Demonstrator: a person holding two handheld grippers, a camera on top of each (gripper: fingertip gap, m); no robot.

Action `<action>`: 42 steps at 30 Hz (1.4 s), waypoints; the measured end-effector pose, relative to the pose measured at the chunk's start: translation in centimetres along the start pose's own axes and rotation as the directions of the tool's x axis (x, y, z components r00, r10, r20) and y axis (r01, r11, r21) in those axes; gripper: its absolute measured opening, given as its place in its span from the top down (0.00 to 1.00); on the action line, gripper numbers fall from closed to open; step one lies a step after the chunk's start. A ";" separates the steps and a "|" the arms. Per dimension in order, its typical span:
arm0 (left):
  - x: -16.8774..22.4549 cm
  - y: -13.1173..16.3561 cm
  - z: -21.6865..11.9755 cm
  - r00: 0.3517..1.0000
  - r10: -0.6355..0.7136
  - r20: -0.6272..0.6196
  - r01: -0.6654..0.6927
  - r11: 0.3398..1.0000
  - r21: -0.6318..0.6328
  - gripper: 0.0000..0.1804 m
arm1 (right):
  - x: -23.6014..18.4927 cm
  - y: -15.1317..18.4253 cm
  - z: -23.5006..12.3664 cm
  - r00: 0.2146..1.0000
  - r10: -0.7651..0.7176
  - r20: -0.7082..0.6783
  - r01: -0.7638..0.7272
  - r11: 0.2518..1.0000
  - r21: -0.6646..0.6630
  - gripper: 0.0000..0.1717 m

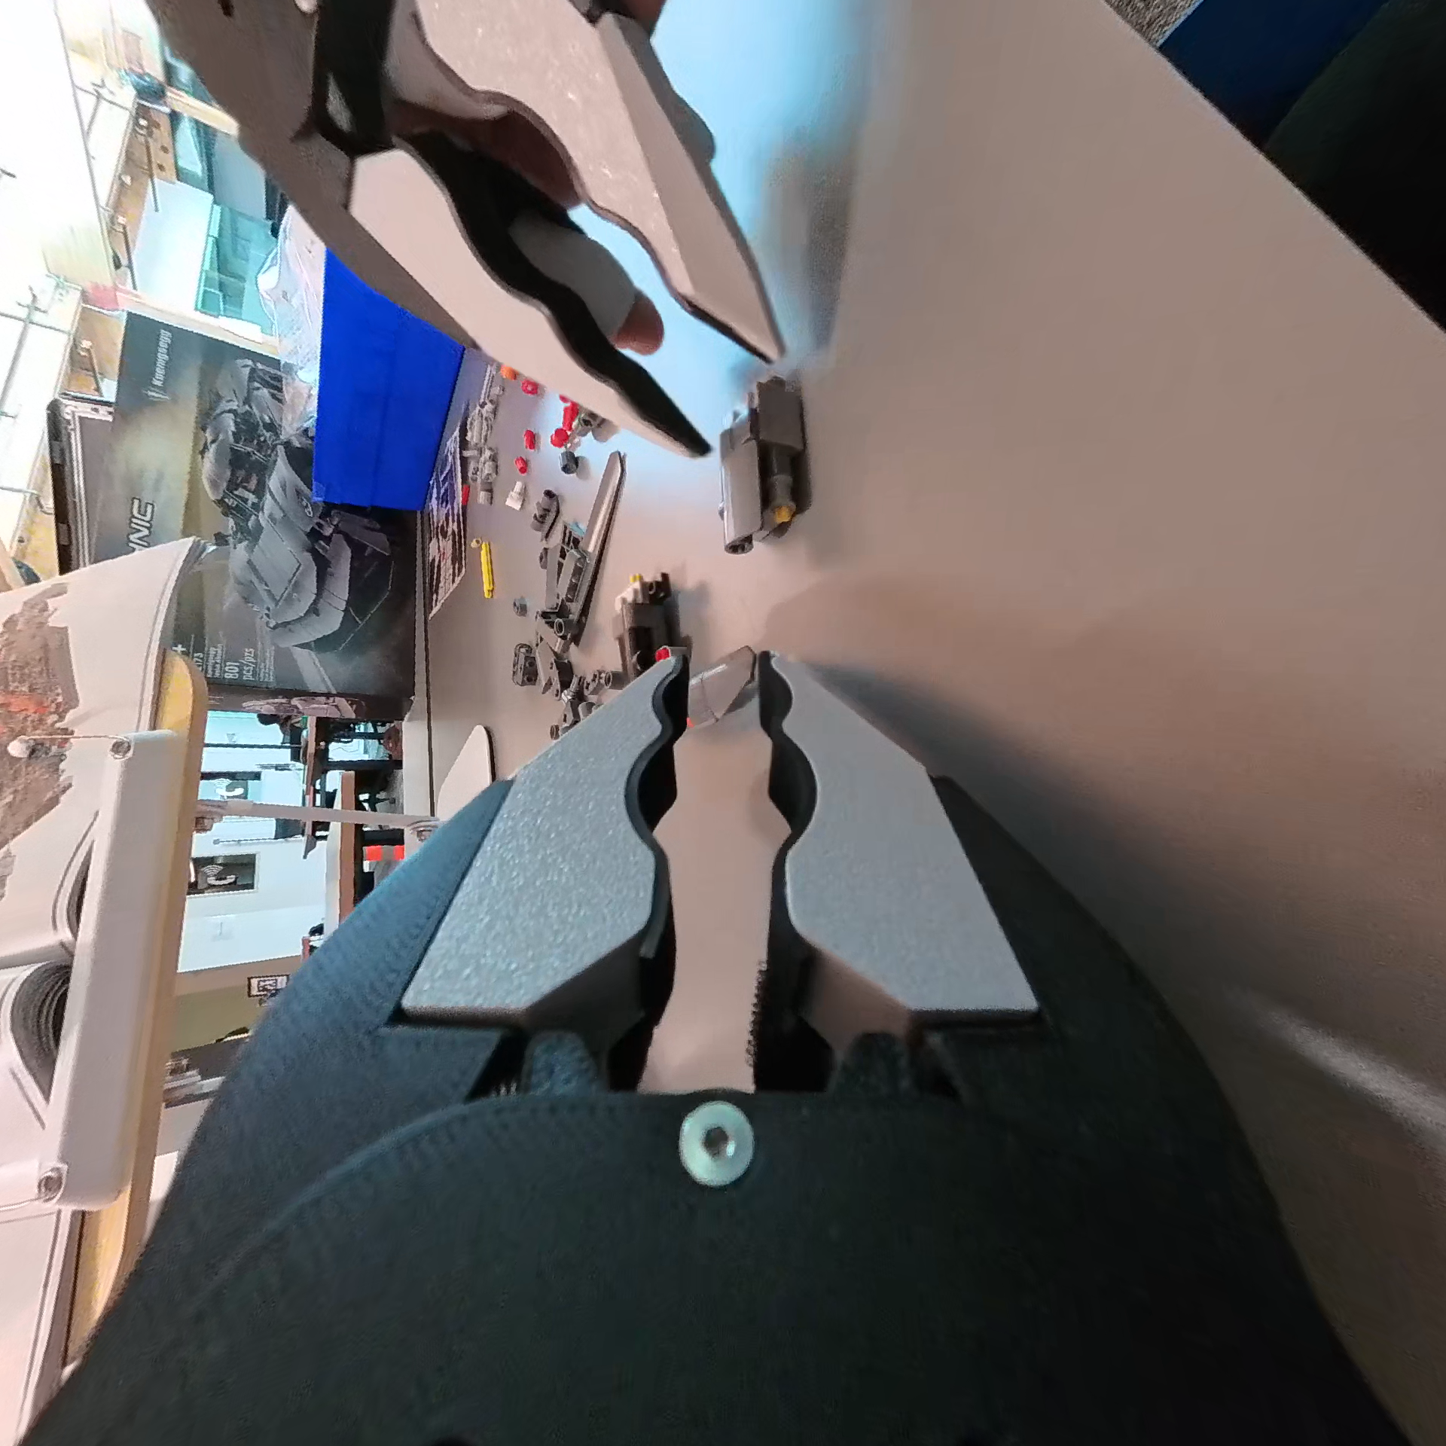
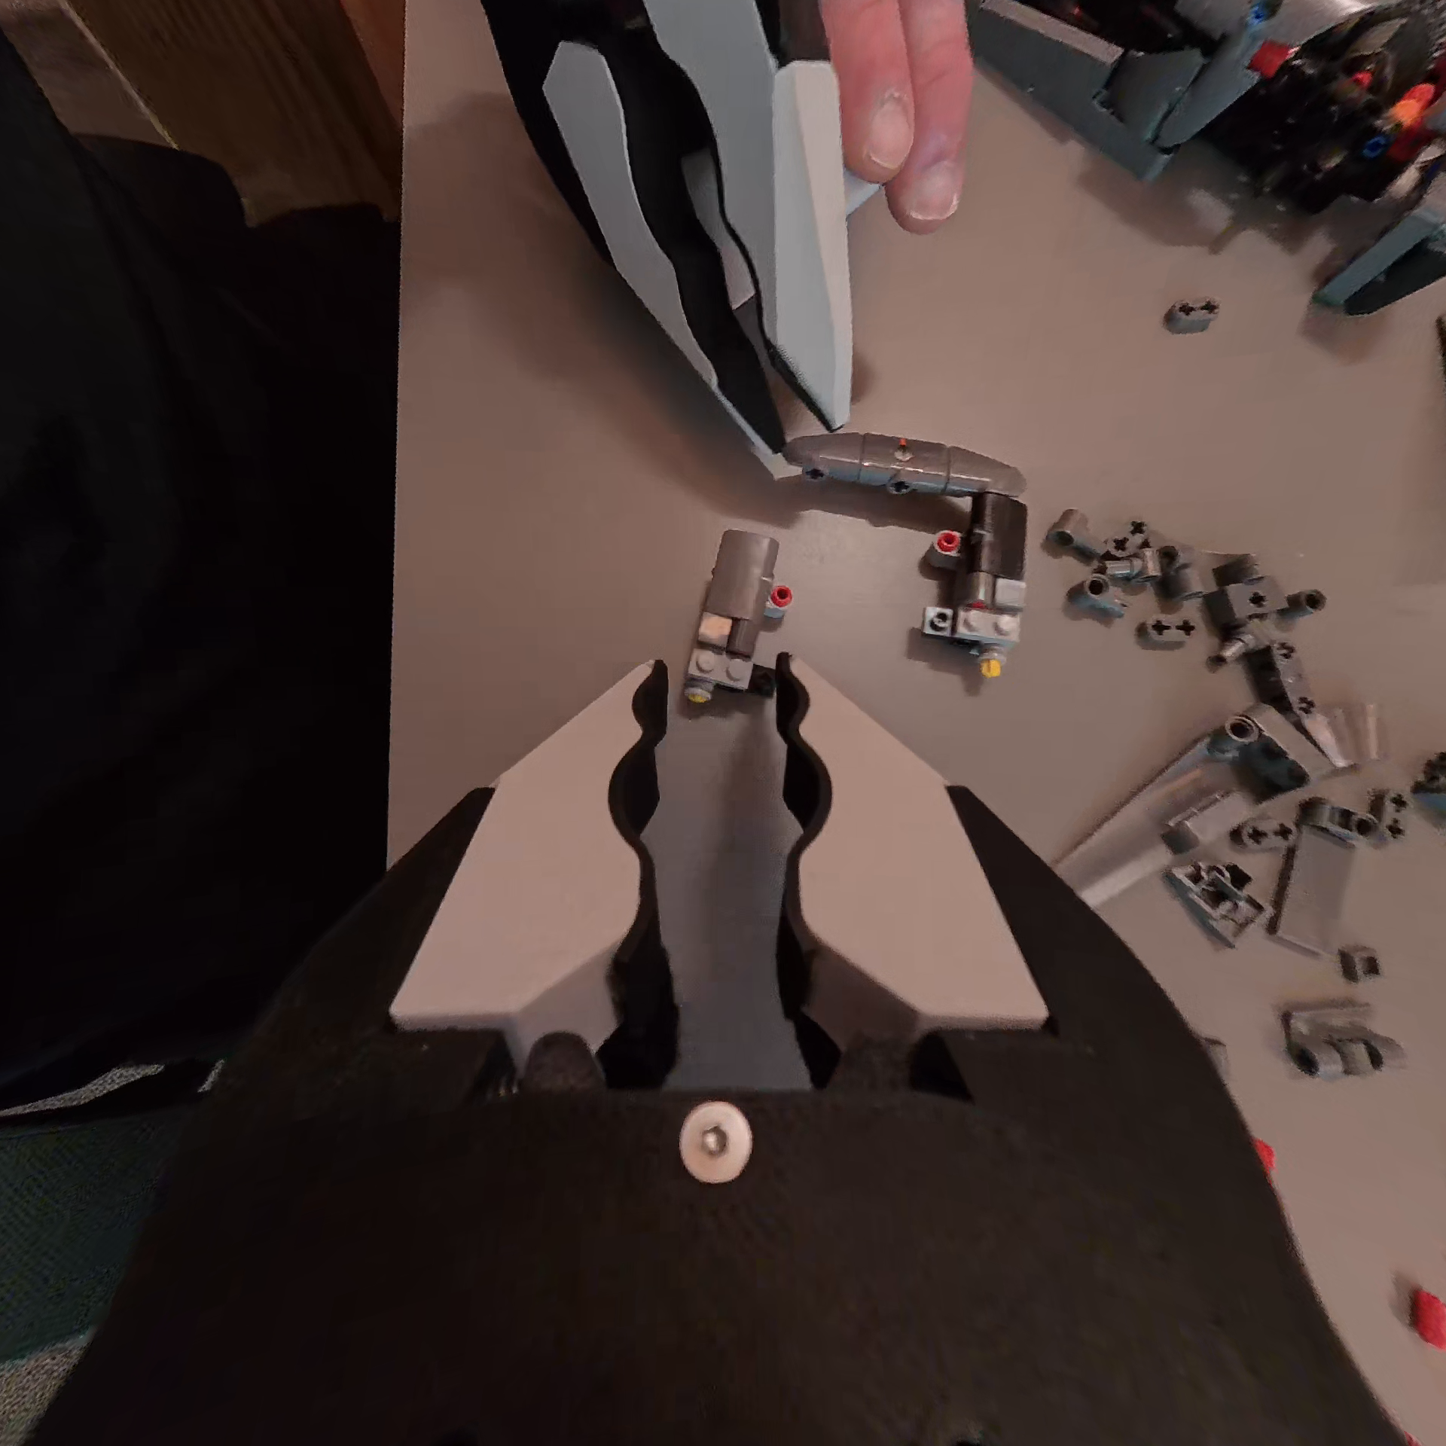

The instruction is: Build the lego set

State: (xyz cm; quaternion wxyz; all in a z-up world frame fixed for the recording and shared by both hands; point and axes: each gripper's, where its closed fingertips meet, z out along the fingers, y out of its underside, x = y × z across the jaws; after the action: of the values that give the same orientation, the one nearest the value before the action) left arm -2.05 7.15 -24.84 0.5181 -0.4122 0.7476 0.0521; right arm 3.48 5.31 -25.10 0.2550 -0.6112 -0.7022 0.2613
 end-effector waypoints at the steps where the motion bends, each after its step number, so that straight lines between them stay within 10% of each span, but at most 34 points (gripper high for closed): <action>1: 0.1 0.0 0.0 1.000 0.000 -0.005 0.000 1.000 -0.002 0.91 | 0.2 0.0 -0.4 1.000 0.005 -0.009 -0.004 1.000 0.006 0.86; 18: -1.9 0.3 -0.8 0.996 -0.071 0.057 0.070 0.997 0.014 0.89 | 11.7 10.4 -12.6 0.849 0.120 -0.515 -0.223 0.965 -0.142 0.91; 42: -2.7 1.0 0.3 0.988 -0.133 0.079 0.133 0.991 0.008 0.89 | 12.9 12.7 -9.0 0.999 0.005 -0.043 -0.013 0.981 -0.195 1.00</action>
State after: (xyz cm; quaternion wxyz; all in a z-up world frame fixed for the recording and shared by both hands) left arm -2.13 9.47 -23.09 0.5503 -0.4580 0.6974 0.0326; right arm 17.21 20.10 -26.60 0.2076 -0.6419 -0.7161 0.1792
